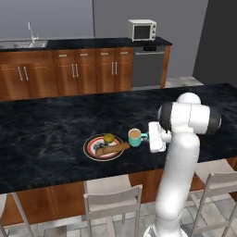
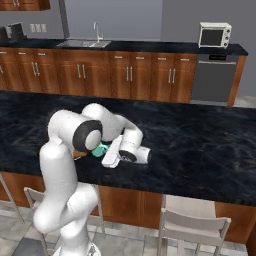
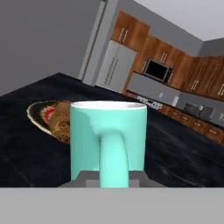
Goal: Pick up the brewed coffee from the coffee machine and place it next to the breakfast plate on the dining counter.
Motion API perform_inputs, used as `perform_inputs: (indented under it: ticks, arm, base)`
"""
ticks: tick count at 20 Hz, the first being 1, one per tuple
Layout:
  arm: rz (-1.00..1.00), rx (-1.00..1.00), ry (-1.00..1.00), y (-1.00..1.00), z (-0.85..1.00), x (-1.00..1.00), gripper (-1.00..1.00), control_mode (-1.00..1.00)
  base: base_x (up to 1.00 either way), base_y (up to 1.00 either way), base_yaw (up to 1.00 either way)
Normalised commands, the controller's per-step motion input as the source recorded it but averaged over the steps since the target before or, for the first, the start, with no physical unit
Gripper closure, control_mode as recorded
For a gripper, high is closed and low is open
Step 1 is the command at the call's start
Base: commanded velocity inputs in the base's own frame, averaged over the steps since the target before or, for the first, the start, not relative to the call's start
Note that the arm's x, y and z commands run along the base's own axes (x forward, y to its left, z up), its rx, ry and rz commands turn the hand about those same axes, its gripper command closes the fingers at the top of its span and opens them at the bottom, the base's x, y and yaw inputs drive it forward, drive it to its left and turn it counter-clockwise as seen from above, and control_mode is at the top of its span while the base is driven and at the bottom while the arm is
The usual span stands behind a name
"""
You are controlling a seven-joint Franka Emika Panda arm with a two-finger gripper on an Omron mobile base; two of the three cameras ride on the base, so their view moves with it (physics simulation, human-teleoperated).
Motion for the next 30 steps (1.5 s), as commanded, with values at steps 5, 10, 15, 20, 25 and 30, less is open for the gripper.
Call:
perform_inputs:
  ticks: [5,10,15,20,25,30]
  arm:
    - [0.22,0.07,0.06,-0.01,-0.39,0.47,1.00,-1.00]
    - [0.10,0.05,0.07,0.00,-0.15,0.05,1.00,-1.00]
    - [0.00,-0.03,0.08,0.02,0.11,-0.05,1.00,-1.00]
    - [-0.07,-0.23,0.05,-0.01,0.00,-0.41,1.00,-1.00]
    - [-0.12,-0.26,0.00,0.00,0.00,-0.45,1.00,-1.00]
    - [-0.11,-0.13,0.00,0.03,0.00,-0.22,1.00,-1.00]
  base:
    - [0.00,0.00,0.00]
    - [0.00,0.00,0.00]
    - [0.00,0.00,0.00]
    - [0.00,0.00,0.00]
    - [0.00,0.00,0.00]
    - [0.00,0.00,0.00]
